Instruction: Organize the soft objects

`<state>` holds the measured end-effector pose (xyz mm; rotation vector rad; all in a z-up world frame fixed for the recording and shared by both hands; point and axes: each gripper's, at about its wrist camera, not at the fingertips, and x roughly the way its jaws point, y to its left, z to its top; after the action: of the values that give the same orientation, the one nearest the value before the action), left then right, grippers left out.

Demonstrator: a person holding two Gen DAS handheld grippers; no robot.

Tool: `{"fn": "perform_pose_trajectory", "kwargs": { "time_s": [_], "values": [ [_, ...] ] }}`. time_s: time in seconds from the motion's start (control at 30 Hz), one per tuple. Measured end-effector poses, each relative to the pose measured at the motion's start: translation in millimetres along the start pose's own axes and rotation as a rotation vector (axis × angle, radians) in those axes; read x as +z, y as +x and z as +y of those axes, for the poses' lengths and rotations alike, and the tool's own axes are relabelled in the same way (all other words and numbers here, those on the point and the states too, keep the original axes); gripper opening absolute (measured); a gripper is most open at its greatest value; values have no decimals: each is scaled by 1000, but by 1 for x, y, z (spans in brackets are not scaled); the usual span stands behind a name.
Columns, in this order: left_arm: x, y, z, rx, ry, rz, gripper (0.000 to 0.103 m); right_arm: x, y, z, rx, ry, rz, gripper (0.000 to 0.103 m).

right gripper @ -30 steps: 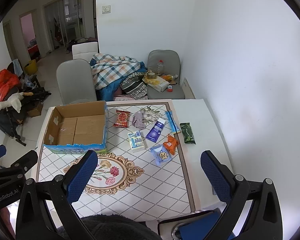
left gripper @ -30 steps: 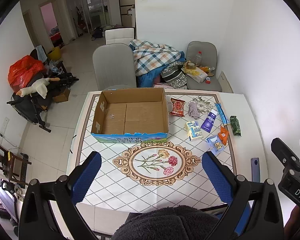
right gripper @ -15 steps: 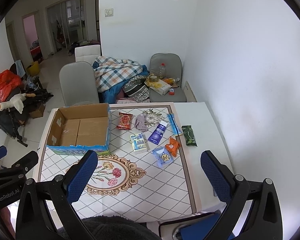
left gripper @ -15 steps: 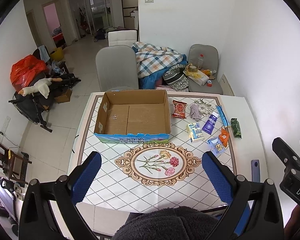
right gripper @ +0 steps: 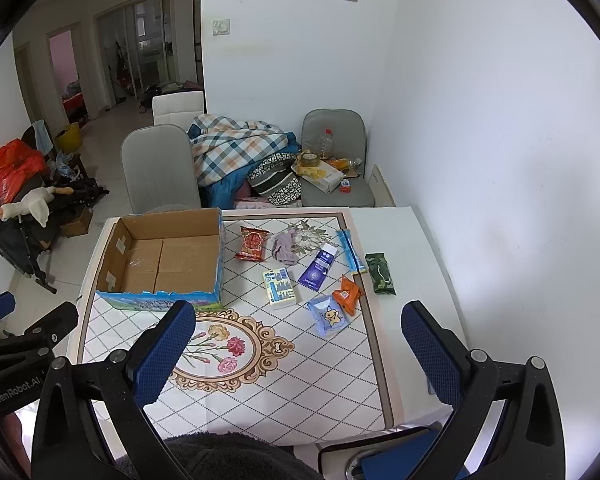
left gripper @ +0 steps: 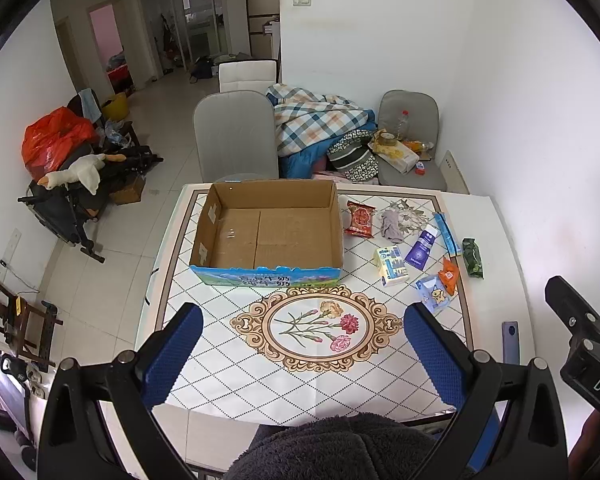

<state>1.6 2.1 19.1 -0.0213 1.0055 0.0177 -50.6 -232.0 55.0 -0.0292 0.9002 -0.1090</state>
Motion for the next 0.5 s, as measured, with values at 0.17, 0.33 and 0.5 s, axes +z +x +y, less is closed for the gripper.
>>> {"fn": "perform_pose_trajectory", "kwargs": {
  "time_s": [0.17, 0.33, 0.5],
  "values": [
    [-1, 1, 2, 3, -1, -3, 103, 2, -1, 2, 4, -2, 0, 103],
    [-1, 1, 4, 2, 0, -4, 103, 3, -1, 1, 9, -2, 4, 103],
    [-1, 4, 3, -1, 1, -1, 103, 4, 3, -2, 2, 4, 4, 103]
  ]
}}
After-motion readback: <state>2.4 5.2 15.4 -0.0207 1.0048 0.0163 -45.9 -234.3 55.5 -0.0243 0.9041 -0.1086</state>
